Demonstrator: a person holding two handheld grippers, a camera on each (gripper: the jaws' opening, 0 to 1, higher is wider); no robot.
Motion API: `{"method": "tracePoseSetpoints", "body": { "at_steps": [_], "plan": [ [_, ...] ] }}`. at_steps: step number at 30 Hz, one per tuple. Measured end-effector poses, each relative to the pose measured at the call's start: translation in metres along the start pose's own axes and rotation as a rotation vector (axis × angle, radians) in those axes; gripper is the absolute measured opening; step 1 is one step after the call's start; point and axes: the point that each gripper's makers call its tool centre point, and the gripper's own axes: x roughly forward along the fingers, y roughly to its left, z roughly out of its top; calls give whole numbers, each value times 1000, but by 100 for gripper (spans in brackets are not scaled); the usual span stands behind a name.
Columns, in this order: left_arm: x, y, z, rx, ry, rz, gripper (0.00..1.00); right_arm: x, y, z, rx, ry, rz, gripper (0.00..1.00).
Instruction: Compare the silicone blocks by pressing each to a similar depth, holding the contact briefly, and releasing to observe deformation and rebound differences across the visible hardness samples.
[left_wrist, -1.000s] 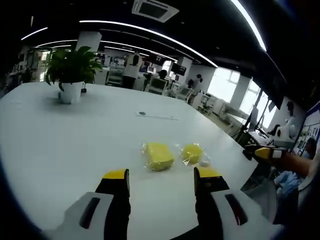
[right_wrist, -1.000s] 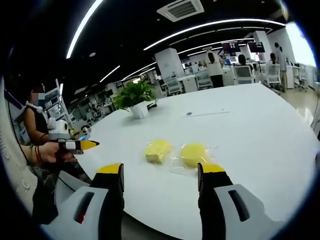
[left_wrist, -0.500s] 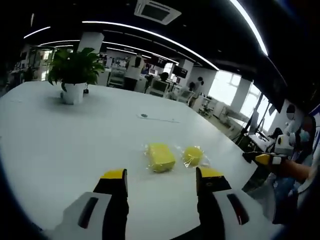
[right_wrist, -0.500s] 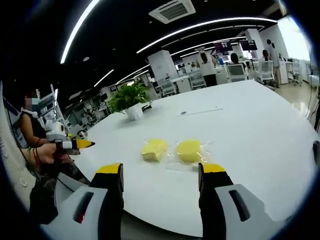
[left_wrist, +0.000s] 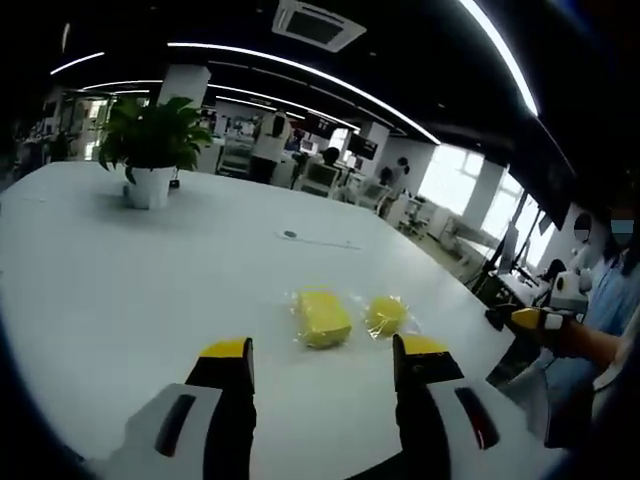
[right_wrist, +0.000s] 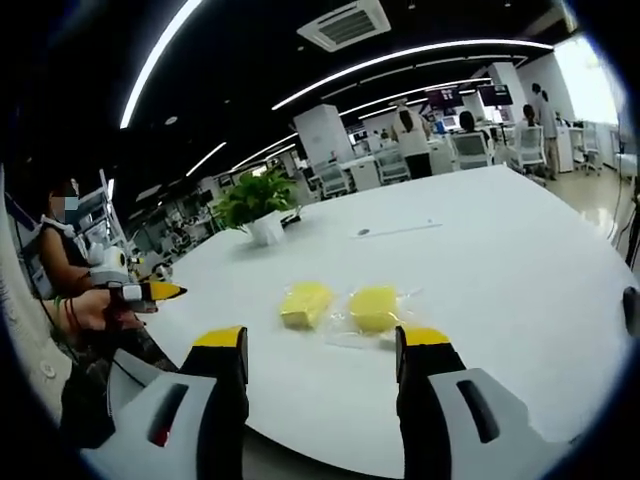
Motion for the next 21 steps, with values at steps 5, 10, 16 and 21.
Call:
{"method": "tracePoseSetpoints", "body": {
  "at_steps": [5, 10, 16, 21],
  "plan": [
    [-1, -2, 1, 7, 0, 1, 55, -2, -1, 0, -5, 2, 0, 55],
    [-1, -4, 1, 7, 1, -1, 56, -4, -2, 0, -5, 4, 1, 55],
    [-1, -7, 0, 13, 4, 0, 56, -5, -4, 0, -7, 7, 0, 55],
    [-1, -8, -1, 8, 6, 0, 56, -5, -4, -1, -6, 12, 1, 55]
  ]
}}
